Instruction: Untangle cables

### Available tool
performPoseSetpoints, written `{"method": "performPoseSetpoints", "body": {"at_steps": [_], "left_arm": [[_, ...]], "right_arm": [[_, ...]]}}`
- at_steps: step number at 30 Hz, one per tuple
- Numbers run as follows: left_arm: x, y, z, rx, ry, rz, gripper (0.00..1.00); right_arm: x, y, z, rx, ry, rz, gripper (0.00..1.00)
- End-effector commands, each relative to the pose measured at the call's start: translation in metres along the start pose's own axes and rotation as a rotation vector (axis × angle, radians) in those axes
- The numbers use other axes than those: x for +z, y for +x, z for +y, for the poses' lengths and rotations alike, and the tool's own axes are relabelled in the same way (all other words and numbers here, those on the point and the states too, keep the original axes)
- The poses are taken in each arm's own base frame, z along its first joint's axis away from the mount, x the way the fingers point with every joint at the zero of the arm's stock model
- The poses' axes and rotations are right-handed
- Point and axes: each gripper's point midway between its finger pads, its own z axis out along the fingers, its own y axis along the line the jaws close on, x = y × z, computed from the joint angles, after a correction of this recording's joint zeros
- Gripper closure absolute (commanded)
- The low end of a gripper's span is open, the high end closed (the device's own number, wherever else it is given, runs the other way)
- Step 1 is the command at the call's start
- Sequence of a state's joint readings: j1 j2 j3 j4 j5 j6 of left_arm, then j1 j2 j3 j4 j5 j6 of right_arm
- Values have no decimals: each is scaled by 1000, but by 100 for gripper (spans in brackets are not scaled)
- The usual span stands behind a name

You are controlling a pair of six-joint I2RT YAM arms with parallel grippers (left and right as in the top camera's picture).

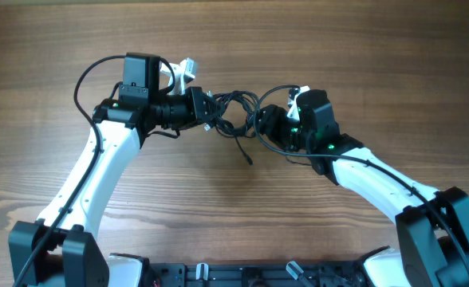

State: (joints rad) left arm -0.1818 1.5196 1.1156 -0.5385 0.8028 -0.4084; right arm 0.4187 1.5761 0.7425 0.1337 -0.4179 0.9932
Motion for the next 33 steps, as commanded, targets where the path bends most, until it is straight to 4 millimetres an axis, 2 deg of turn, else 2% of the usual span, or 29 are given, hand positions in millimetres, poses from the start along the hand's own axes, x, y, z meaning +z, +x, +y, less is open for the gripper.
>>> {"method": "performPoseSetpoints", "body": {"at_steps": [1,2,5,7,9,13,16,17,19,20,22,24,26,27,28,29,31,32,33], "left_arm": [[-8,0,-17,225,57,-6,96],[-8,2,-16,329,50,-3,96],[-9,5,11,636,-92,24,96],[-9,6,17,740,-121,39,96],[-9,5,16,754,-119,35,96],[-8,17,-3,742,13,52,96],[-10,31,-11,699,85,93,96],[-10,35,-9,680,83,109,96],[-11,40,-7,658,81,127,96],[-11,40,-7,659,82,126,96],[-11,40,-13,664,112,121,96],[-12,40,-24,673,178,110,96],[-12,39,-25,679,182,103,93],[-12,38,-25,680,181,102,82],[-12,37,-22,673,161,100,50],[-11,34,-19,646,136,95,33],[-13,19,-5,532,48,58,24],[-17,7,5,445,-10,20,1],[-21,-3,13,366,-49,-14,0]], "right_arm": [[-7,2,-9,-73,2,48,25],[-11,2,-8,-116,-35,81,23],[-33,-5,-1,-261,-208,156,20],[-49,7,22,-468,-401,214,19],[-56,22,41,-588,-524,251,15],[-34,23,41,-663,-417,179,5],[-32,27,64,-753,-477,136,5],[-32,26,69,-773,-489,121,12],[-30,26,68,-769,-477,118,38],[-30,26,66,-751,-472,127,45],[-30,30,64,-715,-466,148,48],[-29,34,65,-701,-465,164,63],[-28,35,65,-702,-464,165,76],[-27,33,64,-674,-448,160,96],[-23,26,61,-604,-406,142,96],[-22,22,59,-571,-385,130,95],[-18,13,55,-512,-335,91,96],[-16,4,50,-454,-294,58,96],[-14,-3,46,-391,-257,27,95]]}}
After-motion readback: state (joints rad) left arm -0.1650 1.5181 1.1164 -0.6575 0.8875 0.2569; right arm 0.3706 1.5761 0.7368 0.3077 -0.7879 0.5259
